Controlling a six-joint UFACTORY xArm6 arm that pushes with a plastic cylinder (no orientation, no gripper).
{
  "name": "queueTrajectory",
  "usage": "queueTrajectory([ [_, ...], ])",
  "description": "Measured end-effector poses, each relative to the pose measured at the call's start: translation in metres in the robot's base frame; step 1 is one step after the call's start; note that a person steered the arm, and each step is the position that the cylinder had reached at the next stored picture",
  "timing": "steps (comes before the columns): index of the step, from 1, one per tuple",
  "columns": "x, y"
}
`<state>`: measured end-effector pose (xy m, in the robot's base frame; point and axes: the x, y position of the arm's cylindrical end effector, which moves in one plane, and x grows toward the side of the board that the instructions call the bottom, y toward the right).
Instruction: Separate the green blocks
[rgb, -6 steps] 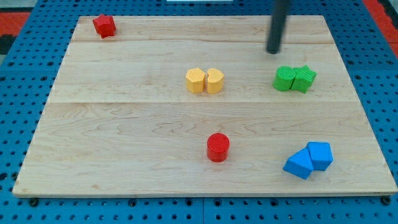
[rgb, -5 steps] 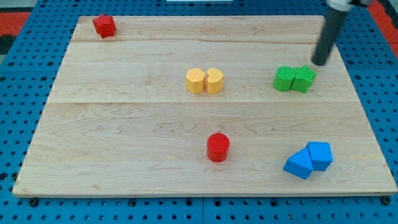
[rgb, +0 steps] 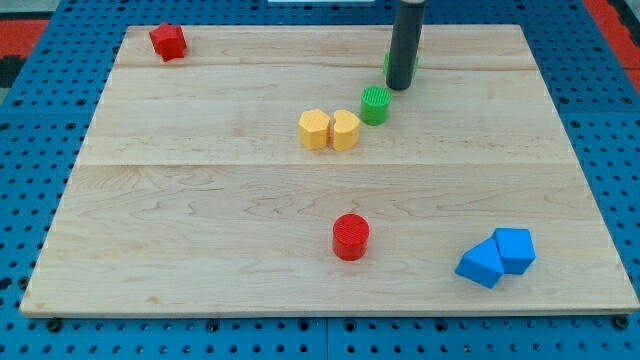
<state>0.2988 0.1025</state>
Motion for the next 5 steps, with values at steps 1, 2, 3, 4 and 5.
queueTrajectory([
  [1,-0.025,0.029],
  [2,-0.036,0.063],
  [3,-0.058,0.042],
  [4,-0.067,0.000],
  [5,-0.067,-0.016],
])
